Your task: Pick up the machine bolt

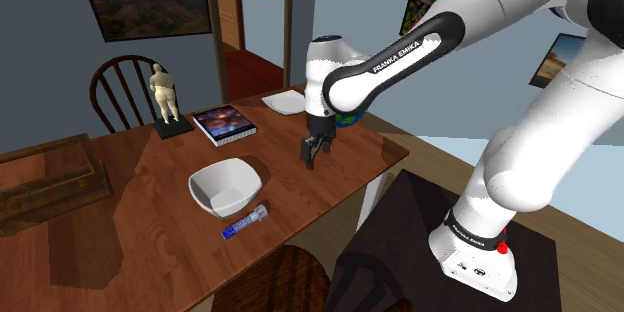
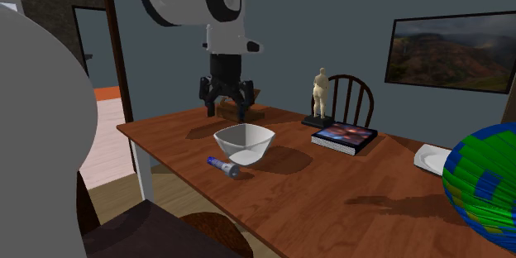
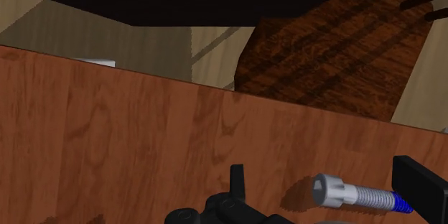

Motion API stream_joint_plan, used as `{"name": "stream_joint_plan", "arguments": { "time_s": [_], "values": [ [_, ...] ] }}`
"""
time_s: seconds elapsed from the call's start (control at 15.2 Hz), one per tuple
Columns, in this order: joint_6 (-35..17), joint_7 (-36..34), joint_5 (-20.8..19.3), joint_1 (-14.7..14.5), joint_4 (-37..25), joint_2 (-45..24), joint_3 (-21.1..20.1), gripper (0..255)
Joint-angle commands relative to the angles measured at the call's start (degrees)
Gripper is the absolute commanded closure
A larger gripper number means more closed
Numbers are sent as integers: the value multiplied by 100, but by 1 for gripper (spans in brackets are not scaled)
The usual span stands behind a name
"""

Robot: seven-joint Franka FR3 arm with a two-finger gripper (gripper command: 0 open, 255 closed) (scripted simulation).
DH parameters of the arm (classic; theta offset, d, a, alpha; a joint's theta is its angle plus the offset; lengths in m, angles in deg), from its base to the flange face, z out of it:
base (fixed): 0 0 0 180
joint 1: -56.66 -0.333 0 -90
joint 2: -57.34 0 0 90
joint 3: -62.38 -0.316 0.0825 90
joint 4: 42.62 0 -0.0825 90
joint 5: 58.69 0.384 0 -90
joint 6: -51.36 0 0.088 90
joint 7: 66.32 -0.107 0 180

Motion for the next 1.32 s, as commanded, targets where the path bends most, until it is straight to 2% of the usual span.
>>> {"name": "stream_joint_plan", "arguments": {
  "time_s": [0.0,0.26,0.59,0.92,1.12,1.25],
  "values": [
    [-327,-191,-138,-13,-147,-453,-92,0],
    [-880,-653,-560,-83,-545,-1406,-189,0],
    [-1366,-1252,-1176,-343,-1222,-2595,-86,0],
    [-1640,-1707,-1641,-729,-2084,-3741,159,0],
    [-1716,-1890,-1817,-962,-2689,-4416,305,0],
    [-1770,-1928,-1856,-1019,-2826,-4606,351,0]
  ]
}}
